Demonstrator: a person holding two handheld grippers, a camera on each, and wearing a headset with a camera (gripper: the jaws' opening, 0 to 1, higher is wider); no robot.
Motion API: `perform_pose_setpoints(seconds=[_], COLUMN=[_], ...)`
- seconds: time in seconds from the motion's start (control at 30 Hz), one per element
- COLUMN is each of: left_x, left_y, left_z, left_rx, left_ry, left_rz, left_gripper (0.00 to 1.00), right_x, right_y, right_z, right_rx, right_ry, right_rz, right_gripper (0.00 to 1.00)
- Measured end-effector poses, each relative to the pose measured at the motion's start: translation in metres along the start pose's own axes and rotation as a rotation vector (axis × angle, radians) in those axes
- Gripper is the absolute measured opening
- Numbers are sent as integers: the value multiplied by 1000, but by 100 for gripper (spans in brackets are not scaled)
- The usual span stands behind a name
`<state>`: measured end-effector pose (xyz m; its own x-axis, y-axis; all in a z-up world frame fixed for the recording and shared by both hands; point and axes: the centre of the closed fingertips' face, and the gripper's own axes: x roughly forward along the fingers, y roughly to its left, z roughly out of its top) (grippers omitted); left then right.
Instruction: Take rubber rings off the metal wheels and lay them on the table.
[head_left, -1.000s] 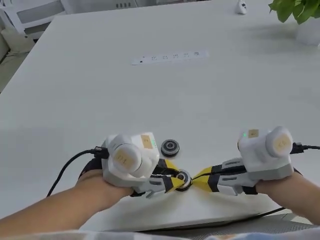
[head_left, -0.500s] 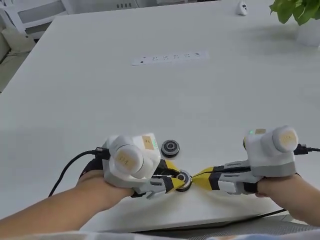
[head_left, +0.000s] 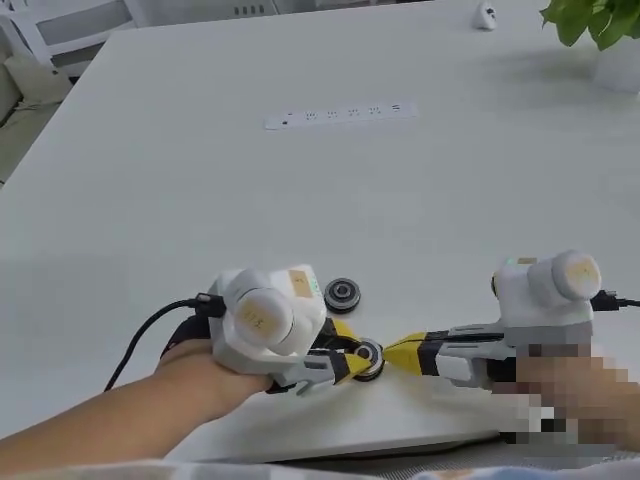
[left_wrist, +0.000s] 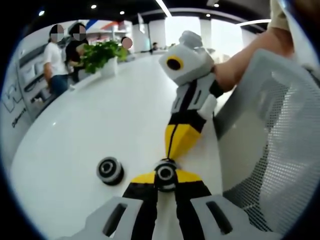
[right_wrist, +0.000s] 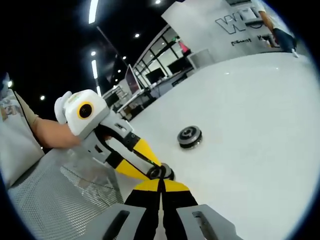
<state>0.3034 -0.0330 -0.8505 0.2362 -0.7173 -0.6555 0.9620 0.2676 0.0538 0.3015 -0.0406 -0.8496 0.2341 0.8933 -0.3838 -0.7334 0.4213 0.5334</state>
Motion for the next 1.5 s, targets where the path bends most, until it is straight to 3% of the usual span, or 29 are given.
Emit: perform_pose_setpoints(seconds=[0.37, 1.0, 1.1, 1.13, 1.17, 1.5], left_x=[0, 0, 0, 1, 1, 1], left_y=[0, -2, -2, -2, -2, -1], left_z=[0, 0, 0, 0, 0, 0], left_rx=[2, 13, 13, 13, 14, 3], left_ry=[5, 11, 10, 10, 10, 9], left_rz=[3, 2, 2, 3, 3, -1], left_gripper=[12, 12, 12, 12, 12, 12], right_x=[2, 3, 4, 5, 7, 1], right_y=[13, 22, 32, 39, 34, 18], right_z=[1, 3, 8, 4, 4, 5], right_rx=[22, 40, 64, 10, 3, 13], right_ry=[-2, -21, -48, -17, -12, -33], right_rz=[17, 63, 123, 156, 112, 78], right_gripper=[0, 0, 0, 0, 0, 0])
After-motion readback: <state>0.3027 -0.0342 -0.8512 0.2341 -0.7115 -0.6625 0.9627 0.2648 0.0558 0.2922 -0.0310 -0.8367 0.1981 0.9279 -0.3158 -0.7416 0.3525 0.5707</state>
